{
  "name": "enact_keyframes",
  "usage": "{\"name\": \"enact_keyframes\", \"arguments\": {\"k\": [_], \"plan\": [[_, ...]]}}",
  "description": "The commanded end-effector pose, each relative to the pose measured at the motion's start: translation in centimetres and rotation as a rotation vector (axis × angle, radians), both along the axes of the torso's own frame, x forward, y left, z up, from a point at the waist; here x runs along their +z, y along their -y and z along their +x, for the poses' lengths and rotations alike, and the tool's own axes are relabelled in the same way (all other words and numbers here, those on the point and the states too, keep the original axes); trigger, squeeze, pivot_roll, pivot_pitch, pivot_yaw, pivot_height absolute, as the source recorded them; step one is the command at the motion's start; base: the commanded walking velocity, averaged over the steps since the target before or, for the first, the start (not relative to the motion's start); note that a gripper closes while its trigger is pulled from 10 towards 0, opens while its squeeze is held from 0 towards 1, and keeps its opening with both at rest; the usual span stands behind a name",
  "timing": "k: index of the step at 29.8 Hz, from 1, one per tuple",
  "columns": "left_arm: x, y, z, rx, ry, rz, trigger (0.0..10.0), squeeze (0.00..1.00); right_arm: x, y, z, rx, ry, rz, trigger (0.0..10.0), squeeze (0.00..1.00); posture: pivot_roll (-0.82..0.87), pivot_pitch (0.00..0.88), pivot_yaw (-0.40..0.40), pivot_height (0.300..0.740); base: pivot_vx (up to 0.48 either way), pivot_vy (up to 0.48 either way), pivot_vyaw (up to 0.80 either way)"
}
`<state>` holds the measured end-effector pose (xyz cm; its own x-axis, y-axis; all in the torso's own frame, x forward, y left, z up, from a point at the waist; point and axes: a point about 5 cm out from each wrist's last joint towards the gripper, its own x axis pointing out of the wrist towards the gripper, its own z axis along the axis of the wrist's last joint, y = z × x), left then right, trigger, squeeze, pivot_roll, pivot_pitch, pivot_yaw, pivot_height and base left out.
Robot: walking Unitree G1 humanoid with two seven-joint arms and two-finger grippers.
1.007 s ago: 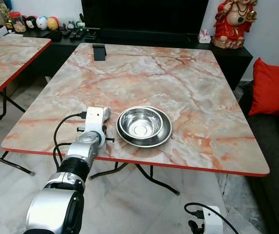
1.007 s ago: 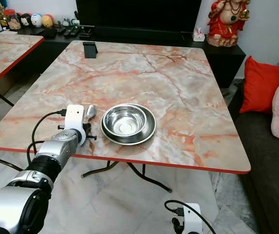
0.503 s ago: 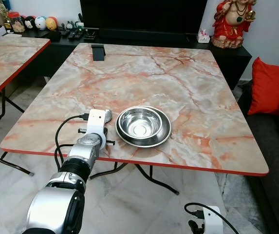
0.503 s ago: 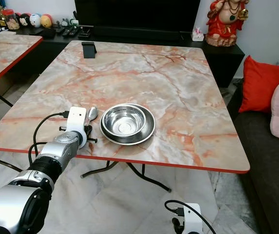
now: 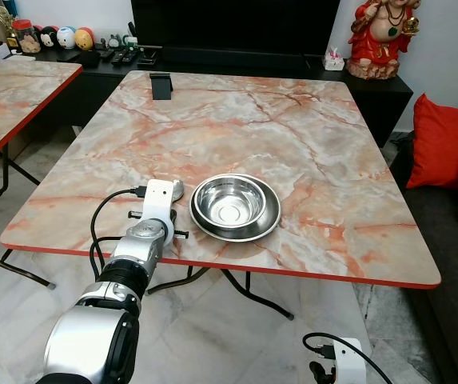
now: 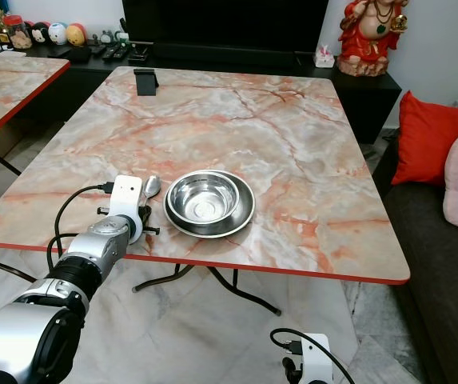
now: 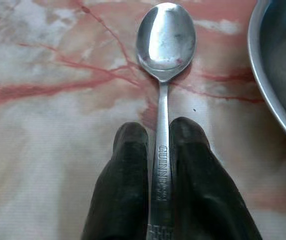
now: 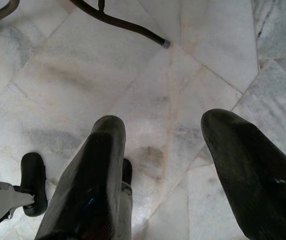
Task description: Setting the table
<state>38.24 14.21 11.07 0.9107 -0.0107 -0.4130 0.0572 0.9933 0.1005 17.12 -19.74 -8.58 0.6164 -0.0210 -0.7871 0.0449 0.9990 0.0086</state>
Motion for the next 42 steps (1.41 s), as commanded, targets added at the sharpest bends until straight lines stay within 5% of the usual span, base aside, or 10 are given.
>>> {"name": "enact_keyframes", "arguments": {"k": [1,8,9,10,11,14,16,42], "plan": [[0.55,0.15,0.32,0.008,0.015,-0.013,10.0,0.73,0.03,0.26,-0.01,-0.01,-0.001,-0.005,10.0,0.0,0.01,0.0,-0.058,0.74,0.0,0.0,0.0],[0.62,0.14,0.35,0.015,0.015,-0.024,10.0,0.66,0.02,0.28,-0.02,-0.008,-0.002,-0.006,10.0,0.0,0.02,0.0,-0.06,0.74,0.0,0.0,0.0],[0.63,0.1,0.35,0.015,0.014,-0.024,10.0,0.61,0.02,0.28,-0.02,-0.007,-0.002,-0.006,10.0,0.0,0.02,0.0,-0.06,0.74,0.0,0.0,0.0],[0.64,0.04,0.36,0.016,0.014,-0.024,10.0,0.29,0.02,0.28,-0.02,-0.007,-0.003,-0.006,10.0,0.0,0.02,0.0,-0.06,0.74,0.0,0.0,0.0],[0.65,0.0,0.36,0.017,0.014,-0.025,10.0,0.29,0.03,0.28,-0.01,-0.006,-0.002,-0.006,10.0,0.0,0.02,0.0,-0.06,0.74,0.0,0.0,0.0],[0.63,-0.16,0.34,0.018,0.013,-0.02,10.0,0.05,0.02,0.28,-0.02,-0.005,-0.003,-0.006,10.0,0.0,0.02,0.0,-0.06,0.74,0.0,0.0,0.0],[0.62,-0.25,0.33,0.018,0.013,-0.016,10.0,0.02,0.02,0.27,-0.02,-0.005,-0.003,-0.005,10.0,0.0,0.02,0.0,-0.061,0.74,0.0,0.0,0.0],[0.58,-0.04,0.14,-0.015,-0.002,-0.024,10.0,0.0,0.04,0.28,0.06,0.001,-0.007,-0.01,10.0,0.0,0.03,0.0,-0.065,0.74,0.0,0.0,0.0]]}}
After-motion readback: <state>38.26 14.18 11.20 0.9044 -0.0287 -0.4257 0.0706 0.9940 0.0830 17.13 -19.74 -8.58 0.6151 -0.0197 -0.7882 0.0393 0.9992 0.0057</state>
